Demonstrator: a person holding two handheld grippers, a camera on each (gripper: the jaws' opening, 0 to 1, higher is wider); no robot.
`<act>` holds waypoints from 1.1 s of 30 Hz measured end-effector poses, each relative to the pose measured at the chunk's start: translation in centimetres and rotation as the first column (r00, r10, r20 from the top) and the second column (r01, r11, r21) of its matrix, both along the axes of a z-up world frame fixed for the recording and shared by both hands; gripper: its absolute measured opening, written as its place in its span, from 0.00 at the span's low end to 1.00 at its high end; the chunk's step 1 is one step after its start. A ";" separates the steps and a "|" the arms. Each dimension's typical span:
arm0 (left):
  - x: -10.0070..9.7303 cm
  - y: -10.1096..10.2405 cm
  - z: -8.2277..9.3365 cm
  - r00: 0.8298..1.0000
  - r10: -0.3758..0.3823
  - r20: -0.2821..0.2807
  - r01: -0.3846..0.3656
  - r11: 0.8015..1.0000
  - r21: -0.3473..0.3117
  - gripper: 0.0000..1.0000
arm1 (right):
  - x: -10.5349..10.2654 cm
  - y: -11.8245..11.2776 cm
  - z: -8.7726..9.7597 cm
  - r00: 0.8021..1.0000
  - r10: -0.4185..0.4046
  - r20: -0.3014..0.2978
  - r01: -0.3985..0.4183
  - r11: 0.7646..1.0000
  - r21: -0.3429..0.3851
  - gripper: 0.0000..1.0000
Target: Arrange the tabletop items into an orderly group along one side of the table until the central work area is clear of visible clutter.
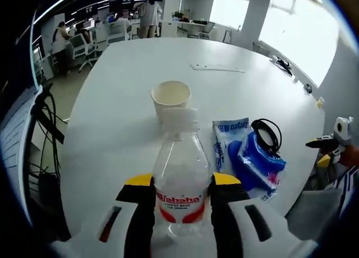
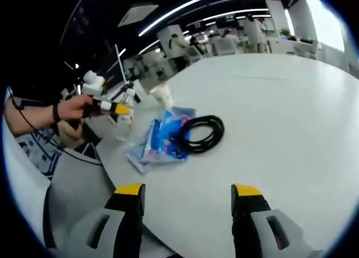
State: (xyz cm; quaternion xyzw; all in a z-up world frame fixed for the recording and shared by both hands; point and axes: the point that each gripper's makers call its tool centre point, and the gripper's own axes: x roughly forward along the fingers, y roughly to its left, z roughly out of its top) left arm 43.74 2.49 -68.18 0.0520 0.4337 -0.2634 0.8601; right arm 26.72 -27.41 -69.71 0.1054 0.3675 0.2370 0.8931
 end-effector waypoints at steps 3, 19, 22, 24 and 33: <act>-0.2 0.4 0.2 1.000 0.014 0.011 -0.014 1.000 -0.004 0.37 | 0.0 0.1 0.1 1.000 0.004 0.001 -0.004 1.000 0.000 0.63; -2.1 1.6 1.1 0.997 0.049 0.062 -0.048 0.999 -0.021 0.37 | -0.2 0.6 0.1 1.000 0.020 0.000 -0.020 1.000 -0.002 0.63; -2.5 1.8 1.2 0.996 0.053 0.075 -0.051 0.998 -0.022 0.37 | -0.2 0.9 0.1 1.000 0.022 0.001 -0.022 1.000 0.006 0.63; -2.8 2.0 1.3 0.995 0.062 0.081 -0.060 0.998 -0.029 0.37 | -0.1 1.1 -0.1 1.000 0.026 0.001 -0.026 1.000 0.006 0.63; -4.0 2.7 1.5 0.993 0.065 0.097 -0.063 0.998 -0.032 0.37 | 0.1 1.5 -0.1 1.000 0.031 0.003 -0.031 0.999 0.015 0.62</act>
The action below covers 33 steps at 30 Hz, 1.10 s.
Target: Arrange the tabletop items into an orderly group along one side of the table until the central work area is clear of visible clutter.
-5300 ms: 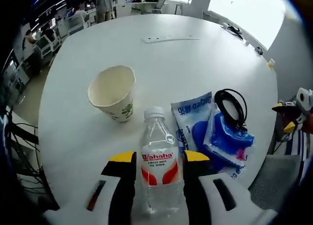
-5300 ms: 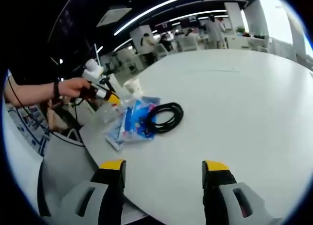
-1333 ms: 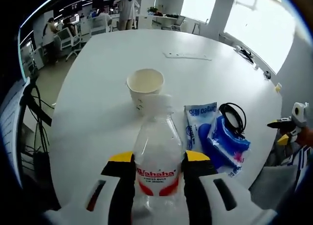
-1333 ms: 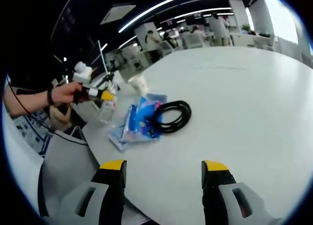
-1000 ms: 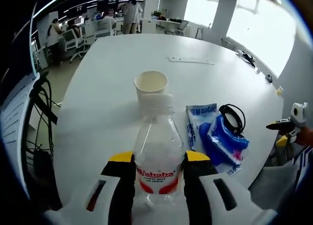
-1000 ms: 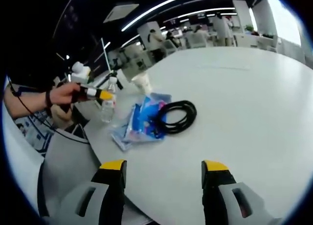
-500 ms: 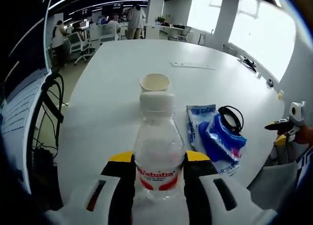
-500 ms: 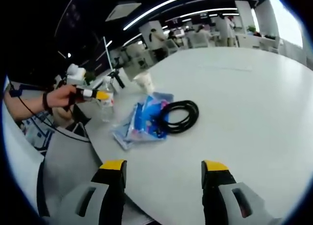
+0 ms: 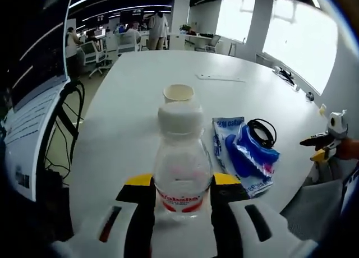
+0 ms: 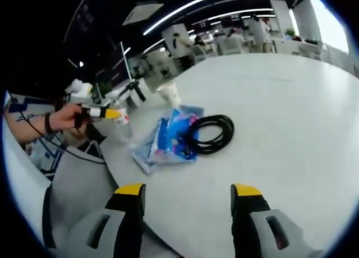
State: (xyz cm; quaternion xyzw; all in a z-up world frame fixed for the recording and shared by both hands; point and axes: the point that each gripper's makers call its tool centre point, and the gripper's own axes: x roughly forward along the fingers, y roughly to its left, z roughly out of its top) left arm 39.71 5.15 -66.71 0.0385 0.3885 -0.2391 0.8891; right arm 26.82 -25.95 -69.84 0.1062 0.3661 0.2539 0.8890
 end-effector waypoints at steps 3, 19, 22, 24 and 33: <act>-0.4 0.2 0.0 1.000 0.002 0.006 -0.002 1.000 0.003 0.37 | -0.2 0.2 -0.2 1.000 0.006 -0.003 -0.006 1.000 0.000 0.62; -1.8 0.4 -0.1 1.000 -0.017 0.025 0.015 0.999 0.044 0.37 | -0.3 0.2 -0.4 1.000 0.009 -0.010 -0.009 1.000 0.004 0.62; -2.0 0.8 -0.6 1.000 -0.005 0.018 0.004 0.999 0.045 0.37 | -0.2 0.2 -0.3 1.000 0.009 -0.011 -0.009 1.000 0.003 0.62; -2.5 0.7 -0.8 1.000 -0.004 0.013 0.003 0.999 0.046 0.37 | -0.2 0.2 -0.3 1.000 0.008 -0.010 -0.008 1.000 0.003 0.62; -2.8 0.7 -0.8 1.000 0.015 0.020 -0.016 0.999 0.036 0.37 | -0.2 0.2 -0.5 1.000 0.015 -0.017 -0.015 1.000 0.001 0.62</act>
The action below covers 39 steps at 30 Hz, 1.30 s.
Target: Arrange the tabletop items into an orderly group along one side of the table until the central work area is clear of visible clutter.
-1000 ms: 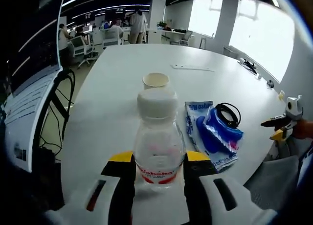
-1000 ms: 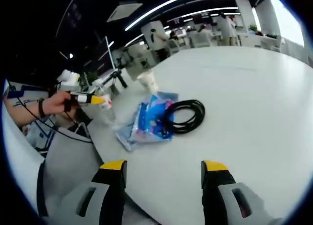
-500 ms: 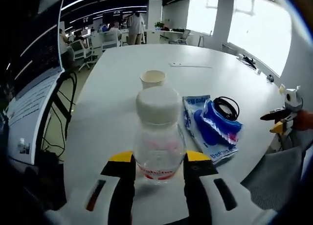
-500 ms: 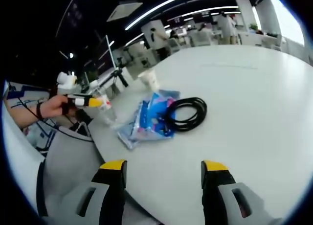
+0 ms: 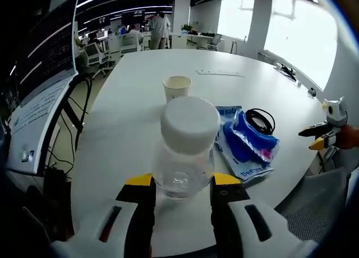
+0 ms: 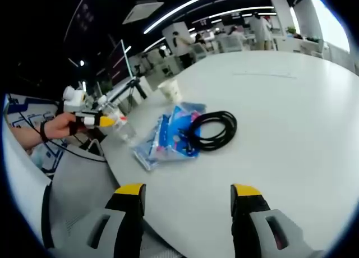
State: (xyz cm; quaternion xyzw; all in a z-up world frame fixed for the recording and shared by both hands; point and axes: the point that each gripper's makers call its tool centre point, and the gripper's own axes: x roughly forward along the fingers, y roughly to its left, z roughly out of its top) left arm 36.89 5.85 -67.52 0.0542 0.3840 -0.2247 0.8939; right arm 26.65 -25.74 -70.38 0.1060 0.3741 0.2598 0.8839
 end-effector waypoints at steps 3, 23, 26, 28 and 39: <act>-0.1 0.1 -0.2 1.000 0.004 -0.010 -0.004 1.000 -0.003 0.36 | 0.0 0.0 0.1 1.000 0.001 -0.001 -0.001 1.000 0.001 0.62; -0.2 0.4 -0.7 0.998 -0.061 0.033 0.063 0.996 -0.057 0.42 | 0.3 0.0 0.4 1.000 0.013 -0.004 -0.013 1.000 -0.013 0.62; -0.1 0.5 -0.6 0.996 -0.076 0.041 0.078 0.995 -0.063 0.43 | 0.3 0.3 0.5 1.000 0.015 -0.003 -0.015 1.000 -0.012 0.62; 0.0 0.4 -0.4 0.995 -0.087 0.051 0.091 0.993 -0.071 0.43 | 0.4 0.4 0.5 1.000 0.016 -0.004 -0.016 1.000 -0.013 0.62; 0.4 0.0 -0.1 0.990 -0.129 0.062 0.133 0.988 -0.074 0.36 | 0.3 1.0 0.4 1.000 0.020 -0.010 -0.020 1.000 -0.014 0.62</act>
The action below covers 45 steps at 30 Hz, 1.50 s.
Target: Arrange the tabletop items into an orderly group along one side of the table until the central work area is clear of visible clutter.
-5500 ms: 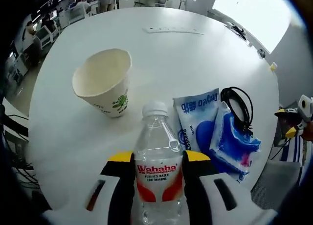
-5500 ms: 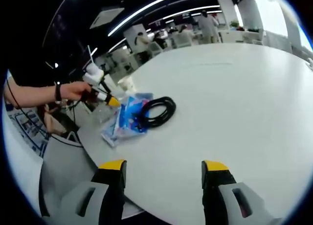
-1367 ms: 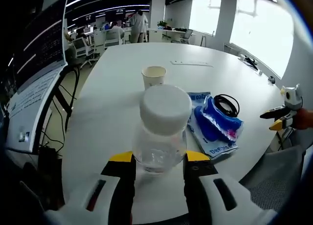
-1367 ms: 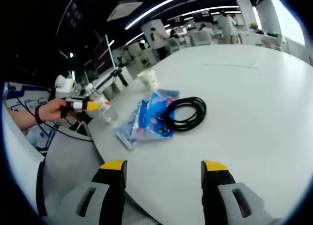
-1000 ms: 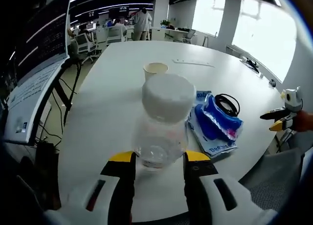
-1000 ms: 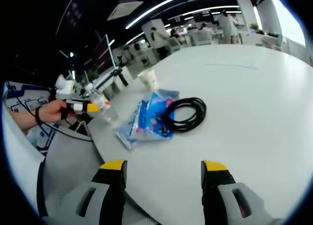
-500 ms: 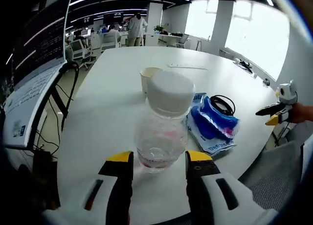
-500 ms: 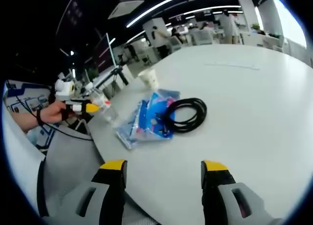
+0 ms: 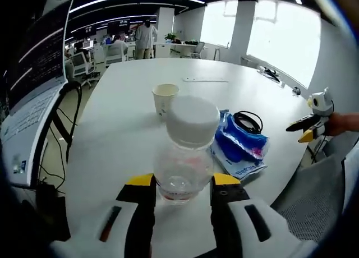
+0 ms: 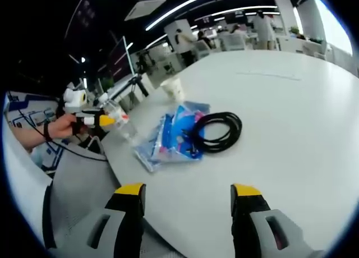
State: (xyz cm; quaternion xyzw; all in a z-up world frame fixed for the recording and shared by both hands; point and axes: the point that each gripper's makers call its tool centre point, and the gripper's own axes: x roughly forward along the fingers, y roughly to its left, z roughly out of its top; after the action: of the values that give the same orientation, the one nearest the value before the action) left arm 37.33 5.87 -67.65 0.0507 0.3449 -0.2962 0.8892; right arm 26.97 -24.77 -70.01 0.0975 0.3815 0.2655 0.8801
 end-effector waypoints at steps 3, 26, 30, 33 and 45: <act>0.0 0.0 0.0 1.000 -0.001 0.001 0.001 1.000 -0.003 0.36 | 0.0 0.0 -0.1 1.000 -0.001 -0.002 0.001 1.000 -0.001 0.62; 4.2 -0.2 0.4 0.989 0.151 0.004 -0.151 0.988 -0.022 0.36 | 0.1 -1.1 0.1 0.999 -0.043 -0.004 0.042 0.999 -0.013 0.62; 5.6 -0.5 0.5 0.984 0.178 0.004 -0.178 0.984 -0.020 0.36 | -0.2 -1.5 -0.1 0.999 -0.052 -0.009 0.052 0.998 -0.017 0.62; 6.9 -0.7 0.5 0.980 0.198 0.006 -0.198 0.980 -0.013 0.36 | -0.3 -1.6 -0.1 0.998 -0.060 -0.010 0.060 0.998 -0.016 0.62; 12.4 -1.3 0.4 0.965 0.260 0.010 -0.260 0.965 -0.022 0.35 | -0.5 -1.8 0.1 0.996 -0.084 -0.009 0.084 0.996 -0.016 0.62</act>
State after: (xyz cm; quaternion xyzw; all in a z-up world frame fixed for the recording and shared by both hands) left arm 49.75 4.57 -67.30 -0.0021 0.3397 -0.1801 0.9231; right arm 26.50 -26.59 -69.93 0.1081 0.3833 0.2247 0.8893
